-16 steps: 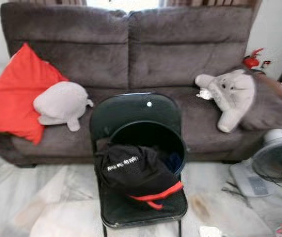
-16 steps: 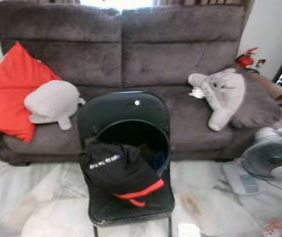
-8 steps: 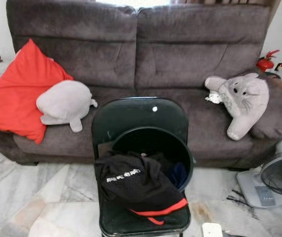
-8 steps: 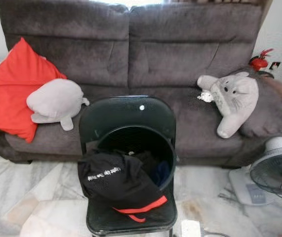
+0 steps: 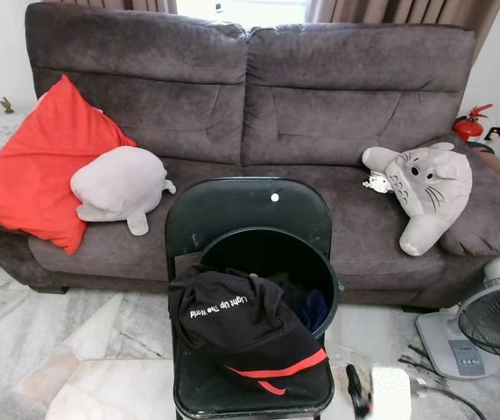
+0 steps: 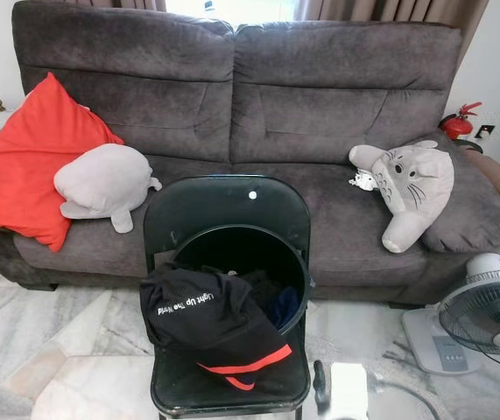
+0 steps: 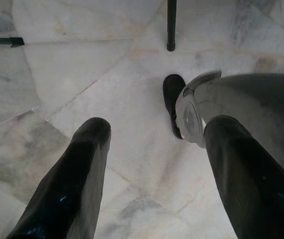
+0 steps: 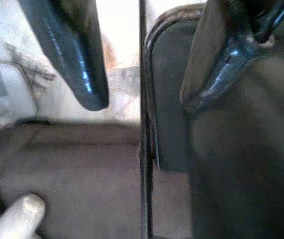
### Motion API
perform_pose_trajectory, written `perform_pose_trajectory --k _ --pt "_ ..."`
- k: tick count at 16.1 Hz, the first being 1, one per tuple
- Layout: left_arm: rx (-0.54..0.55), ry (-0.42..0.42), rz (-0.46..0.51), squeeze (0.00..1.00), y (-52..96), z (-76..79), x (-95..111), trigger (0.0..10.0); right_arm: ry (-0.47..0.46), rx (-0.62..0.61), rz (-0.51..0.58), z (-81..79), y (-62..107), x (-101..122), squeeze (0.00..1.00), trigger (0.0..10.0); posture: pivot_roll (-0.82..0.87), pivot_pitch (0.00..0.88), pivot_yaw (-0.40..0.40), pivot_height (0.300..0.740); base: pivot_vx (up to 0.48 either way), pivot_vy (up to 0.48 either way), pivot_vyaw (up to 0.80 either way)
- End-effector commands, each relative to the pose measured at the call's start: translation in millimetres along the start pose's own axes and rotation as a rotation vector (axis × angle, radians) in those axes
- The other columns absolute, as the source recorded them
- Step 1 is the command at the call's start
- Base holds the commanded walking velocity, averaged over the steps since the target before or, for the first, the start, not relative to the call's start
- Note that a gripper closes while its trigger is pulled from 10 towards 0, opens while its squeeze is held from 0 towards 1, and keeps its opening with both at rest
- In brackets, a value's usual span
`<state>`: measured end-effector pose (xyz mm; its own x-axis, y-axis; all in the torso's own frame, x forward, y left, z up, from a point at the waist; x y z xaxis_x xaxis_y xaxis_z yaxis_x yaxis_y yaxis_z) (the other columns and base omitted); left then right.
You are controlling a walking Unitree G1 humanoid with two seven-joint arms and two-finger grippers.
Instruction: Hang hanger
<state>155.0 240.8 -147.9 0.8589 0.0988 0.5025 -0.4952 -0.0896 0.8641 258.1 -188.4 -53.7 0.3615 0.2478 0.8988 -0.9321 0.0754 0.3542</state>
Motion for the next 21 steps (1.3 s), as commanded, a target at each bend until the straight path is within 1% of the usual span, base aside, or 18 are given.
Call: perform_pose_trajectory --k 1,3,4,5,6,8,9,10,11,13,17,19,21 --pt "-0.011 -0.020 -0.015 0.00 0.5 0.5 -3.7 10.0 0.023 0.024 0.057 -3.2 6.7 15.2 0.00 10.0 -0.01 0.042 -0.021 0.740 0.000 0.000 0.00" --pt "-0.013 -0.035 -0.019 0.00 0.5 0.1 -3.8 10.0 0.078 0.071 0.066 -7.7 19.9 14.3 0.00 10.0 -0.03 0.040 -0.015 0.740 0.000 0.000 0.00" --pt "-0.014 -0.044 -0.020 0.00 0.5 0.0 -3.6 10.0 0.090 0.074 0.084 -6.9 22.2 17.1 0.00 10.0 -0.03 0.039 -0.014 0.740 0.000 0.000 0.00" --pt "-0.015 -0.046 -0.017 0.00 0.5 0.0 -3.0 10.0 0.094 0.063 0.117 -2.9 22.7 25.9 1.00 10.0 -0.03 0.041 -0.015 0.740 0.000 0.000 0.00" --pt "-0.013 -0.047 -0.011 0.00 0.4 -0.4 -1.7 10.0 0.171 0.101 0.194 -7.9 22.4 47.6 1.00 10.0 -0.03 0.050 -0.017 0.740 0.000 0.000 0.00" --pt "-0.012 -0.046 -0.008 0.00 0.3 -0.5 -0.7 10.0 0.179 0.104 0.208 -9.0 19.6 54.4 1.00 10.0 -0.03 0.056 -0.019 0.740 0.000 0.000 0.00" --pt "-0.012 -0.046 -0.007 0.00 0.2 -0.4 -0.2 10.0 0.178 0.099 0.200 -8.0 17.1 54.8 0.95 10.0 -0.03 0.059 -0.019 0.740 0.000 0.000 0.00" --pt "-0.012 -0.044 -0.008 0.00 0.0 -0.3 0.3 10.0 0.181 0.112 0.198 -10.3 14.7 55.9 0.12 10.0 -0.02 0.063 -0.021 0.740 0.000 0.000 0.00" --pt "-0.013 -0.042 -0.009 0.00 -0.1 -0.2 0.4 10.0 0.183 0.126 0.201 -12.6 14.8 57.3 0.00 10.0 -0.02 0.065 -0.022 0.740 0.000 0.000 0.00" --pt "-0.011 -0.039 -0.011 0.00 -0.2 -0.4 0.3 10.0 0.183 0.131 0.202 -13.2 19.4 59.1 0.00 10.0 -0.02 0.067 -0.023 0.740 0.000 0.000 0.00" --pt "-0.016 -0.041 -0.014 0.00 -0.2 -0.4 0.5 10.0 0.176 0.141 0.153 -14.4 29.0 46.3 0.00 10.0 -0.03 0.074 -0.022 0.740 0.000 0.000 0.00" --pt "-0.021 -0.048 -0.014 0.00 -0.3 0.5 0.7 10.0 0.181 0.204 0.111 -25.1 30.3 35.5 0.00 10.0 -0.02 0.073 -0.023 0.740 0.000 0.000 0.00" --pt "-0.023 -0.050 -0.010 0.00 -0.3 0.5 1.5 10.0 0.181 0.213 0.109 -27.4 29.7 35.3 0.00 10.0 -0.02 0.075 -0.025 0.740 0.000 0.000 0.00"
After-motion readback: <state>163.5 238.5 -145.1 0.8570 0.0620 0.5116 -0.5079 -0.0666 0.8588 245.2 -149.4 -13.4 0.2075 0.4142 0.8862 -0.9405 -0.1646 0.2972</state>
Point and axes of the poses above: a point about 5 cm out from each wrist's last joint towards the gripper, its own y axis pointing back from the gripper into the wrist, its own x axis along the axis of the wrist's last joint, z = x × y, the point moved 6 cm from there along -y, pointing out of the wrist towards the gripper, and after that the axes turned 10 degrees about y, right-handed, at the moved point
